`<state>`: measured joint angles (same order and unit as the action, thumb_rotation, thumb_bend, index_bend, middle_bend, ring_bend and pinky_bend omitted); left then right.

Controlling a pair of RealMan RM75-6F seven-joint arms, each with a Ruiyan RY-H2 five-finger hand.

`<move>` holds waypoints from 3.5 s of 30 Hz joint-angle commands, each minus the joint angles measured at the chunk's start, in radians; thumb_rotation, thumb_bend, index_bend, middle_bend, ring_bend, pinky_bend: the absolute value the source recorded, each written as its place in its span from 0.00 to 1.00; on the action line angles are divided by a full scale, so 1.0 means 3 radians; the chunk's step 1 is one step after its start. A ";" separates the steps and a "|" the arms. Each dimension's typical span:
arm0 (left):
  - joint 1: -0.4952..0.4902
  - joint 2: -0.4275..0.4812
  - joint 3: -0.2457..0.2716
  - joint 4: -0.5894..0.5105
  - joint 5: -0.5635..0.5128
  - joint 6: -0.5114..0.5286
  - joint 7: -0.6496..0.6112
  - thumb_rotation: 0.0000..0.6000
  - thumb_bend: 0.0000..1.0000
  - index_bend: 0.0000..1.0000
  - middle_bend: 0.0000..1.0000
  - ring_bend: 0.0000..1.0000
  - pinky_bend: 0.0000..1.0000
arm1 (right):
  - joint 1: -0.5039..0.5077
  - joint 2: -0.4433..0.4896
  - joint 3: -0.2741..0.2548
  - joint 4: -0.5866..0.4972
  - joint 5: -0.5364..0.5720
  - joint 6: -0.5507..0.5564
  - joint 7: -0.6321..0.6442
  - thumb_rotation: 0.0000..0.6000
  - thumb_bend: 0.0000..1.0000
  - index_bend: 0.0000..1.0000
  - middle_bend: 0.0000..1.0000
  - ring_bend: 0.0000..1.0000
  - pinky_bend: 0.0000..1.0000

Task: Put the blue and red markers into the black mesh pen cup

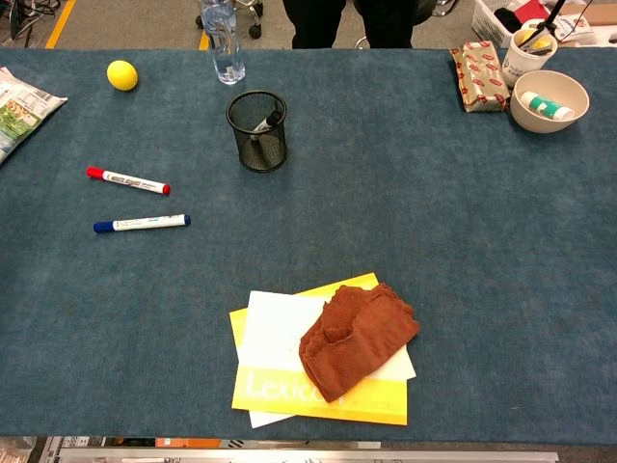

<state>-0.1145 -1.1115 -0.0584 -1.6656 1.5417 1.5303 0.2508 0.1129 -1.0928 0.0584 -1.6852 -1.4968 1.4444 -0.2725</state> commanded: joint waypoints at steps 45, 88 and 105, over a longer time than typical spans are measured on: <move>0.0056 -0.0072 0.0047 -0.0073 -0.0037 -0.0004 0.0059 1.00 0.10 0.22 0.05 0.06 0.26 | 0.0081 -0.0133 0.0008 0.0321 -0.0120 0.0009 0.0311 1.00 0.00 0.28 0.28 0.29 0.43; -0.0574 -0.0957 -0.0076 0.0040 -0.0921 -0.1044 0.0873 1.00 0.14 0.40 0.00 0.00 0.15 | 0.0125 0.0051 0.0082 0.0209 -0.0042 0.0003 0.0306 1.00 0.00 0.28 0.28 0.29 0.43; -0.0730 -0.1153 -0.0078 0.0162 -0.1031 -0.1133 0.0843 1.00 0.21 0.42 0.00 0.00 0.15 | 0.0109 0.0041 0.0074 0.0248 -0.0055 0.0029 0.0361 1.00 0.00 0.28 0.28 0.29 0.43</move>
<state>-0.3329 -1.4568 -0.0822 -1.6175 1.2330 1.1910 0.5046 0.1456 -1.0803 0.0807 -1.6110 -1.5131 1.4531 -0.1645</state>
